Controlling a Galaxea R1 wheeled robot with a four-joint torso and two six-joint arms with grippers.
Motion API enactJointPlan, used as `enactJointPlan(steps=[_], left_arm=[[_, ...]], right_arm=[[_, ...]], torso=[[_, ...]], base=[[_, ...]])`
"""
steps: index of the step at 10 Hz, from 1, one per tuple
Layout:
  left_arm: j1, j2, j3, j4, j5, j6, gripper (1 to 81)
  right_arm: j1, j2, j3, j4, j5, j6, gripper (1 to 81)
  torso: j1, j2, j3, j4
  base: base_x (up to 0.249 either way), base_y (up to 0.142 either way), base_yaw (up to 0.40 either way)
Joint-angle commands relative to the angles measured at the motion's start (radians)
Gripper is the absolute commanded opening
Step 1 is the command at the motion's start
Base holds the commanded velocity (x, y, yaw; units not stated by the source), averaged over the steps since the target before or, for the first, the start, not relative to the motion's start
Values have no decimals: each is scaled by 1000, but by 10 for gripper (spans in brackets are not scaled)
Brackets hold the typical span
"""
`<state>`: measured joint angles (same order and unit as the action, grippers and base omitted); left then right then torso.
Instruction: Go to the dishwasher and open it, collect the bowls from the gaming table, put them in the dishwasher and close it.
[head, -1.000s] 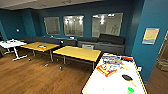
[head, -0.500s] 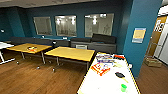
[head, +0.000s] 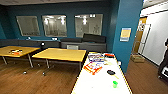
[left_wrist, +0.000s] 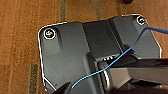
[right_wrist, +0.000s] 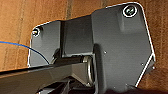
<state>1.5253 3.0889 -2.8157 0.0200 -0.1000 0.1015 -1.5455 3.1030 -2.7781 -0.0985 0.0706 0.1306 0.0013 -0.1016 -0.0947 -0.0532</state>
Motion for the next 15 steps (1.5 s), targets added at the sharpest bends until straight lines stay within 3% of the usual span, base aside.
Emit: enactJointPlan(steps=[1, 7, 9, 15], left_arm=[[-52, 4, 1, 6, 49, 1, 811], [-52, 4, 1, -2, 48, 1, 811], [-52, 2, 1, -5, 48, 4, 811], [-52, 1, -1, -8, 45, -2, 811]], right_arm=[[52, 9, 3, -7, -48, -3, 811], [52, 7, 2, -7, -48, -2, 811], [54, 7, 2, -7, -48, -2, 811], [61, 4, 5, -4, -55, -3, 811]], torso=[[0, 0, 0, 0], [0, 0, 0, 0], [0, 0, 0, 0], [0, 0, 0, 0]], base=[[0, 0, -317], [0, 0, -239], [0, -104, 0], [0, 0, 0]])
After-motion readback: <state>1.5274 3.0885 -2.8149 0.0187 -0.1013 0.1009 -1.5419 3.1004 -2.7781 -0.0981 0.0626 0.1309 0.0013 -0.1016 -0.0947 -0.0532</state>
